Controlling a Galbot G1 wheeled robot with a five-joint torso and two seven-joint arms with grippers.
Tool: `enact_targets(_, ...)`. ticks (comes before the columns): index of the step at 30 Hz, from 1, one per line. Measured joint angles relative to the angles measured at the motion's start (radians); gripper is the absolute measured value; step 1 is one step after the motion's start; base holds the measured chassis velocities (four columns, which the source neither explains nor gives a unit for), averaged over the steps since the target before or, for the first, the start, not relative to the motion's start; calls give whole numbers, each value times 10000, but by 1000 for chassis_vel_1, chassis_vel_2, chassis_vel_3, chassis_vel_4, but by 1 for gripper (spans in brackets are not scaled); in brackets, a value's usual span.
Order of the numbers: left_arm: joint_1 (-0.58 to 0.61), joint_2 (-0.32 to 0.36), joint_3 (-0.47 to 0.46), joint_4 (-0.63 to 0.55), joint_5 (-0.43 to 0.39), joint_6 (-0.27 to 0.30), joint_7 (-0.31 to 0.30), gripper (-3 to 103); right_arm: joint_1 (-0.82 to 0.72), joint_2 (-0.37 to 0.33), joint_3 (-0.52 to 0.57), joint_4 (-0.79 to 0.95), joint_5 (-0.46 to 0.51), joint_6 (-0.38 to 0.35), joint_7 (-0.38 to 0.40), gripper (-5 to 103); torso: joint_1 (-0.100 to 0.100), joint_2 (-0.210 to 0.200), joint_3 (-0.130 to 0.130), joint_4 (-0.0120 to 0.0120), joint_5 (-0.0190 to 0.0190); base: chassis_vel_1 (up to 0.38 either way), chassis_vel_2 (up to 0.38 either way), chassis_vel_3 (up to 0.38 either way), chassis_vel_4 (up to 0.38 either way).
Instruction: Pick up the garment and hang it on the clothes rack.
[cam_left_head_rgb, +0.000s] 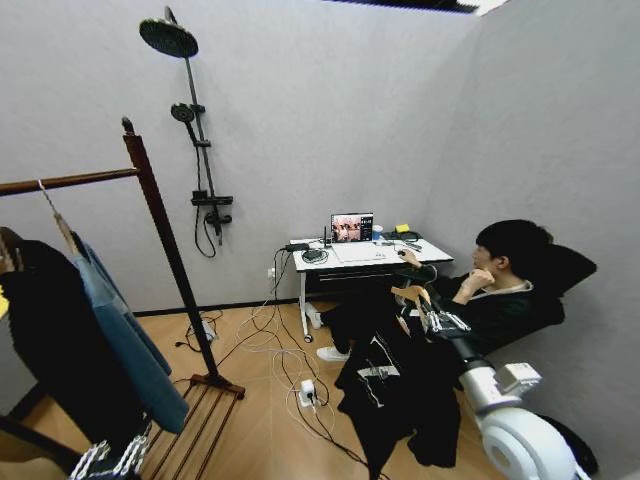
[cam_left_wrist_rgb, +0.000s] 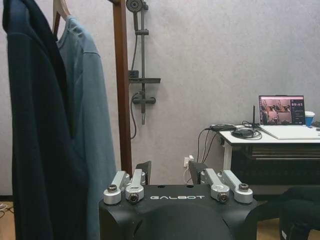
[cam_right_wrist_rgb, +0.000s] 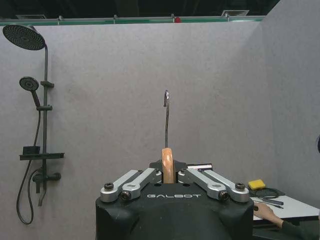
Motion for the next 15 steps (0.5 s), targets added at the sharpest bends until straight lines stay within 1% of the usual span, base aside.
enact_targets(4, 0, 0, 0, 0, 0, 0, 3, 46, -4, 5, -9, -33, -3, 63, -43, 8, 1, 0, 0, -3, 1, -72, -66, 57, 64)
enact_targets(9, 0, 0, 0, 0, 0, 0, 1, 46, 68, -41, -128, -150, -23, 63, -99, 8, 0, 0, 0, -2, -5, 0, 0, 0, 0)
enact_targets(15, 0, 0, 0, 0, 0, 0, 0, 46, 679, -305, -374, -879, -47, 48, -385, 8, 0, 0, 1, -2, -3, 18, 12, 2, 1)
